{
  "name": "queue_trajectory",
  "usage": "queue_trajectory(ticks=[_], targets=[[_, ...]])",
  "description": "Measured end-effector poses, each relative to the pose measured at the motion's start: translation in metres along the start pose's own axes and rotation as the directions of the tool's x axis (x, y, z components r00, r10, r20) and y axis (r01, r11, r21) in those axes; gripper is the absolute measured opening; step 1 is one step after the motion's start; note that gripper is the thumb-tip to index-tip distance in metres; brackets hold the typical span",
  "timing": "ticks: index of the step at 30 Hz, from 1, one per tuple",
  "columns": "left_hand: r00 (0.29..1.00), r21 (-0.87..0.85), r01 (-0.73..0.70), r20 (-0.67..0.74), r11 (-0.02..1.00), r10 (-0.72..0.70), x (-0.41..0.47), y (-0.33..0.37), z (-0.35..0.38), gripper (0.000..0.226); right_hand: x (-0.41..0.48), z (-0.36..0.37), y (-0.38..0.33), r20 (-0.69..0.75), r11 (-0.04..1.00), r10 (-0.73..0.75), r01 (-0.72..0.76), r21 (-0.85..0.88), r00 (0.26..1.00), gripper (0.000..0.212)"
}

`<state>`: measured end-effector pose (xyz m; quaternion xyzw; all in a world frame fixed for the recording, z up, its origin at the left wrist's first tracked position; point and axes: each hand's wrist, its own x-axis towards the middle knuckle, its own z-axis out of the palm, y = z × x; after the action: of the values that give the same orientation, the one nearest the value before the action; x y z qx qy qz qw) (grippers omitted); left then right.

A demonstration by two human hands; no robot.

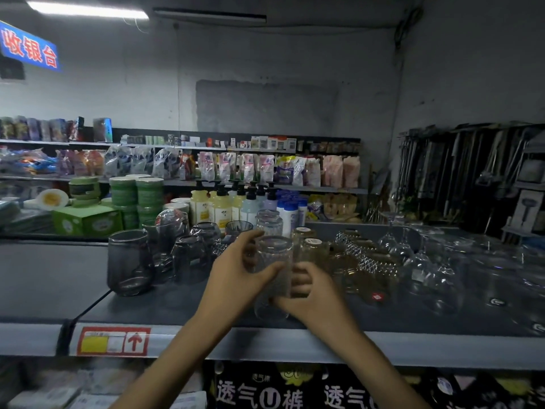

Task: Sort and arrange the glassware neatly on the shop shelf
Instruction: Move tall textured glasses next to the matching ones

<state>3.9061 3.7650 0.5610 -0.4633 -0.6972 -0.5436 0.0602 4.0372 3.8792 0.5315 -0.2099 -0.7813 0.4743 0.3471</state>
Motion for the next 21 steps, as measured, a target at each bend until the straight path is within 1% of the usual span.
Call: queue_trajectory(ticks=[3,7,9,11,14,21], targets=[[0.997,-0.004,0.071,-0.025,0.997,-0.071,-0.005,-0.006,0.007,0.058,-0.001,0.005,0.010,-0.026,0.997,0.025,-0.027,-0.069,0.999,0.041],[0.989,-0.015,0.132,-0.067,0.991,-0.132,-0.002,-0.008,0.018,0.058,0.013,0.012,0.015,-0.044,0.989,0.039,-0.045,-0.141,0.998,0.038],[0.989,-0.008,0.127,-0.075,0.992,-0.127,0.001,-0.011,0.021,0.058,0.023,0.015,0.018,-0.058,0.984,0.044,-0.054,-0.169,0.997,0.037],[0.990,-0.004,0.118,-0.080,0.993,-0.118,0.003,-0.014,0.024,0.054,0.032,0.018,0.021,-0.075,0.983,0.039,-0.052,-0.175,0.996,0.037],[0.986,-0.019,0.147,-0.077,0.989,-0.148,0.005,-0.022,0.027,0.047,0.040,0.021,0.020,-0.092,0.986,0.020,-0.034,-0.163,0.996,0.041],[0.977,0.010,0.187,-0.108,0.982,-0.185,0.002,-0.038,0.034,0.049,0.049,0.027,0.024,-0.115,0.989,0.011,-0.028,-0.146,0.993,0.042]])
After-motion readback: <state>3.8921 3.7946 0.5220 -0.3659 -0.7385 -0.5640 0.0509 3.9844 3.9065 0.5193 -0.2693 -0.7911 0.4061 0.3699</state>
